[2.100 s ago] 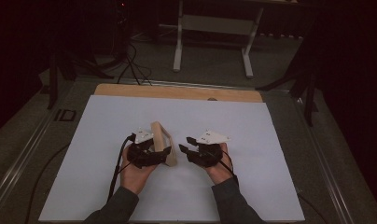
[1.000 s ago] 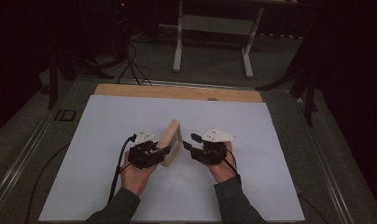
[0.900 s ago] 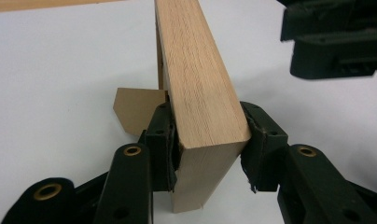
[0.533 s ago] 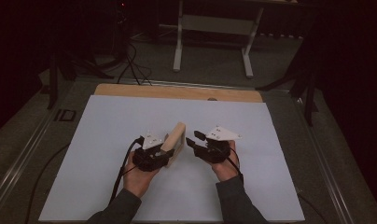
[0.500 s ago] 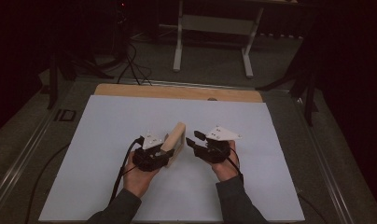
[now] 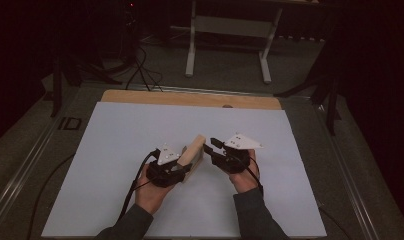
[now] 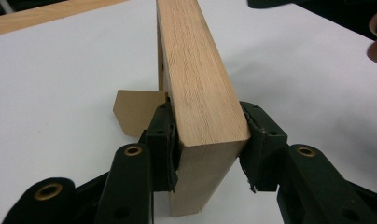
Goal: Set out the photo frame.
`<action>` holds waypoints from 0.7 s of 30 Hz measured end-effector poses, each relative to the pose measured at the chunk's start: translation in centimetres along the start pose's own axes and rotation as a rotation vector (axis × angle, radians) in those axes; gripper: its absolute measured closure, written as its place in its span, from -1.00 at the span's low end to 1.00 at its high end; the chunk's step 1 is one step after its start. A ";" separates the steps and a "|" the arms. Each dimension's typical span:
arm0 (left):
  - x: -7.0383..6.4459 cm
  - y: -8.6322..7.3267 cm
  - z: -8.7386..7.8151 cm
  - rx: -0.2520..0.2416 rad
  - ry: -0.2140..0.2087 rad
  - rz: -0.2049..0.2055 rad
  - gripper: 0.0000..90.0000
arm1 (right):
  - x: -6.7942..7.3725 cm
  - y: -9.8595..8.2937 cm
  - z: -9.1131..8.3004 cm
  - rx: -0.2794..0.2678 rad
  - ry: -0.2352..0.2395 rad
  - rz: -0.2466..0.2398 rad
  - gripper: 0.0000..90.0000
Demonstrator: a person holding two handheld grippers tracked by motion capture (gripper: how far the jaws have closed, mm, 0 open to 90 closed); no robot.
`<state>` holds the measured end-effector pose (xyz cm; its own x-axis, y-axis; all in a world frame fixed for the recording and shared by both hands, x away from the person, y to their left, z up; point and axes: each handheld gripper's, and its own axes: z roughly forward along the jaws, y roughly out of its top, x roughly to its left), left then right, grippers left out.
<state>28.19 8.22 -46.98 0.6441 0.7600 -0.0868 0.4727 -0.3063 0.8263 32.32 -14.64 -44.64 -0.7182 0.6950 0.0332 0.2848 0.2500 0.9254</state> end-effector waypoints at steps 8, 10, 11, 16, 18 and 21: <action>-0.5 0.0 0.1 -0.002 -0.016 0.024 0.33 | -0.2 0.8 0.1 -0.014 -0.024 -0.010 0.59; -0.5 0.0 0.1 0.000 -0.017 0.026 0.33 | -0.3 0.9 0.3 -0.017 -0.035 -0.006 0.71; -0.5 0.0 0.1 0.000 -0.017 0.026 0.33 | -0.3 0.9 0.3 -0.017 -0.035 -0.006 0.71; -0.6 0.0 0.1 0.000 -0.020 0.027 0.33 | -0.6 1.1 1.3 -0.003 -0.042 -0.008 0.97; -0.5 0.0 0.1 0.003 -0.024 0.030 0.33 | -0.6 1.2 1.8 0.006 -0.045 -0.022 0.99; -0.5 0.0 0.1 0.006 -0.029 0.034 0.33 | -0.6 1.3 2.3 0.021 -0.044 -0.028 0.99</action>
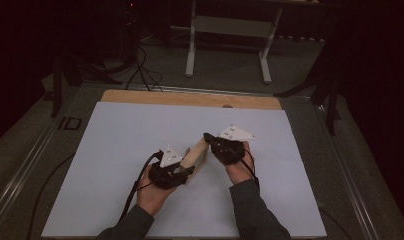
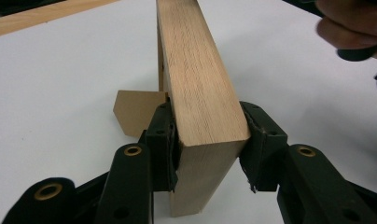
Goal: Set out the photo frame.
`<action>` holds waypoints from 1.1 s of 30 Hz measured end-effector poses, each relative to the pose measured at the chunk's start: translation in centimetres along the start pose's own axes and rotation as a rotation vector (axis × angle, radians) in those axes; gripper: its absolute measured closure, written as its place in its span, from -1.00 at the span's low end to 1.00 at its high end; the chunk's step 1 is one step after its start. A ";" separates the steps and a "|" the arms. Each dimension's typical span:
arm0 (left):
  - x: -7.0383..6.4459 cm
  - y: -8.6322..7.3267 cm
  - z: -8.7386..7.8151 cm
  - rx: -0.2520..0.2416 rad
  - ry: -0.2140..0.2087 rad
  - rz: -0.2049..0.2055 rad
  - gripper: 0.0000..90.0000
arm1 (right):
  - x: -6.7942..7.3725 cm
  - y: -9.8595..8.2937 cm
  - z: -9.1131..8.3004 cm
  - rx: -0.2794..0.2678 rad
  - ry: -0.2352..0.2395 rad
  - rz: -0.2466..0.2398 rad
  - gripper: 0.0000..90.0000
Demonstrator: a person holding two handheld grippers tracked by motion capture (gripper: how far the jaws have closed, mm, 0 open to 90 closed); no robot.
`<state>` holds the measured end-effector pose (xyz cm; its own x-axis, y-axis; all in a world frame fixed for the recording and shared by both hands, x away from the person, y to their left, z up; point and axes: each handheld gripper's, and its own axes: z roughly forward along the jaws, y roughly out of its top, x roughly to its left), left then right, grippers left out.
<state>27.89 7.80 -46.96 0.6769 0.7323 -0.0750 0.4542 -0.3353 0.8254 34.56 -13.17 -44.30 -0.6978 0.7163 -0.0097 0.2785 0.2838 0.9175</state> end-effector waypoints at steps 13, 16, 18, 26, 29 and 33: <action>0.0 -0.2 -0.1 -0.004 -0.010 0.001 0.33 | 0.1 0.3 2.7 0.055 0.014 -0.022 1.00; 0.0 -0.2 -0.1 -0.009 -0.011 -0.007 0.31 | 0.1 0.3 2.9 0.060 0.015 -0.022 1.00; 0.2 -0.4 0.2 0.003 -0.013 -0.020 0.27 | 0.0 0.3 3.0 0.063 0.020 -0.018 1.00; 0.0 -0.9 1.0 0.025 0.004 -0.027 0.23 | 0.1 0.3 3.3 0.065 0.023 -0.017 1.00; 0.1 -0.9 0.8 0.022 0.021 -0.015 0.27 | 0.0 0.3 3.3 0.067 0.020 -0.019 1.00; 0.2 -0.9 0.7 0.019 0.031 -0.020 0.29 | 0.0 0.3 3.1 0.072 0.013 -0.021 1.00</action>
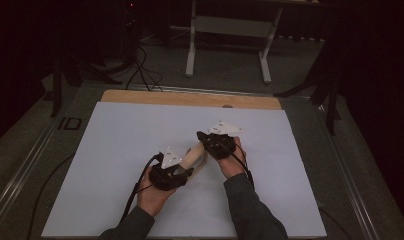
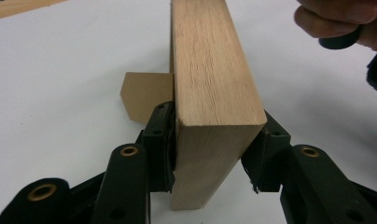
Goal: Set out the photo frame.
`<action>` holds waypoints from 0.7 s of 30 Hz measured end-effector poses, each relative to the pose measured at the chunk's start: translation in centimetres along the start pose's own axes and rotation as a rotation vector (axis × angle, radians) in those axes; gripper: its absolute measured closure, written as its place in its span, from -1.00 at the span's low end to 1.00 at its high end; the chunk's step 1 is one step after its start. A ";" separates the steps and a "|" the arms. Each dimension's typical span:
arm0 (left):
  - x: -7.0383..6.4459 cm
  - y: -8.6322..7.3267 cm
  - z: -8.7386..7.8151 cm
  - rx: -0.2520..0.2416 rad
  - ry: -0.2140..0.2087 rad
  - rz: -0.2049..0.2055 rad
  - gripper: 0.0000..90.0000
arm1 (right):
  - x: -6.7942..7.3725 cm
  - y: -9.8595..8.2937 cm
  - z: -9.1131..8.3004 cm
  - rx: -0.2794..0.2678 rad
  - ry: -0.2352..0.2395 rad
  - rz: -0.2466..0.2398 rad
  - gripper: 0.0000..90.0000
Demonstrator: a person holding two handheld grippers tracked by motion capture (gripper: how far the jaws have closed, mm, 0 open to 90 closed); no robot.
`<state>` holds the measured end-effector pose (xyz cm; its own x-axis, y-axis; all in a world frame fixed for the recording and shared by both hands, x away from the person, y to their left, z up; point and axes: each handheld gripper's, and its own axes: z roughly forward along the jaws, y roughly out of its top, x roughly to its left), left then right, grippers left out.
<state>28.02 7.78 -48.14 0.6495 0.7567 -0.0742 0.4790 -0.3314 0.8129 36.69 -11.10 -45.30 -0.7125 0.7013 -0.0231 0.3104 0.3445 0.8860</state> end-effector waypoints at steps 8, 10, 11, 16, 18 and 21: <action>0.4 -0.1 -0.1 -0.002 0.013 -0.004 0.28 | 0.0 -0.1 -0.3 0.004 -0.007 0.004 1.00; 0.5 -0.1 -0.2 -0.005 0.016 -0.005 0.28 | -0.1 -0.2 -0.4 0.003 -0.006 0.010 1.00; 0.5 -0.1 -0.2 -0.005 0.016 -0.005 0.28 | -0.1 -0.2 -0.4 0.003 -0.006 0.010 1.00; 1.0 -0.2 -0.3 -0.011 0.028 -0.024 0.26 | -0.3 -0.4 -0.8 0.002 -0.005 0.017 1.00; 1.2 -0.2 -0.3 -0.010 0.031 -0.026 0.26 | -0.3 -0.5 -0.9 0.002 -0.004 0.018 1.00; 1.4 -0.2 -0.4 -0.011 0.038 -0.031 0.24 | -0.4 -0.6 -1.2 0.003 -0.002 0.018 1.00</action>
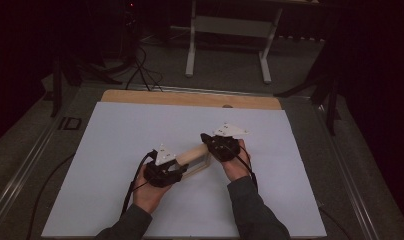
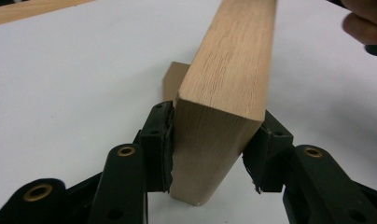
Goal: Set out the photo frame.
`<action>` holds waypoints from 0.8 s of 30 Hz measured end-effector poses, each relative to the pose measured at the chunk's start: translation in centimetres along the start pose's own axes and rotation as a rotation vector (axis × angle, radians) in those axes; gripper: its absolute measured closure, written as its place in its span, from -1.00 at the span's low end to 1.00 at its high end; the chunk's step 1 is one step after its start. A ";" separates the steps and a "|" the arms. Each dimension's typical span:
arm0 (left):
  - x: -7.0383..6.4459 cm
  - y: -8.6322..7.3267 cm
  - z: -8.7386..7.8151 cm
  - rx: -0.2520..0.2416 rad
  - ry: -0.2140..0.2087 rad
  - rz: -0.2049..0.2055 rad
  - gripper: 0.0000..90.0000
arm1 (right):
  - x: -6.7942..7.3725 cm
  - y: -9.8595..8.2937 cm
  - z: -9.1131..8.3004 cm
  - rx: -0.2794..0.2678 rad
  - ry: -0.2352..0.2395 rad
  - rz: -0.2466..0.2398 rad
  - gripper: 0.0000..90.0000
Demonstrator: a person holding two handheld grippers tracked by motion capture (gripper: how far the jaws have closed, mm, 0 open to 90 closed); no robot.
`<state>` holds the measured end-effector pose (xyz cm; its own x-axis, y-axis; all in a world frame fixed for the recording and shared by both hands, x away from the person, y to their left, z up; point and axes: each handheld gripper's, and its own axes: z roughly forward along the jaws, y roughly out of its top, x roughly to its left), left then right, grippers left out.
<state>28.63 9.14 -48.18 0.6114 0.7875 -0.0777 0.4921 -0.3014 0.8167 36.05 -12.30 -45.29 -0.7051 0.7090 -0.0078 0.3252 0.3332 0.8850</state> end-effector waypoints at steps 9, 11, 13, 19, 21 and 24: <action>0.8 0.1 -0.4 -0.009 0.002 -0.018 0.20 | 0.1 -0.2 -0.5 0.009 0.000 -0.011 1.00; 1.0 0.1 -0.5 -0.011 0.003 -0.021 0.20 | 0.1 -0.3 -0.7 0.006 0.001 -0.006 1.00; 1.1 0.1 -0.6 -0.012 0.000 -0.016 0.19 | 0.1 -0.4 -0.8 0.004 0.007 -0.003 1.00; 1.4 0.1 -0.7 -0.015 0.001 -0.023 0.20 | 0.1 -0.5 -1.1 0.010 0.012 -0.006 1.00; 1.4 0.1 -0.7 -0.009 0.001 -0.021 0.20 | 0.1 -0.5 -1.2 0.011 0.013 -0.008 0.99; 1.3 0.1 -0.5 -0.001 0.002 -0.019 0.20 | -0.1 -0.4 -1.2 0.016 0.020 -0.008 0.93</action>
<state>29.17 10.45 -47.87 0.6005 0.7943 -0.0924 0.5034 -0.2857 0.8155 35.20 -13.29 -45.11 -0.7203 0.6936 -0.0053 0.3293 0.3487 0.8775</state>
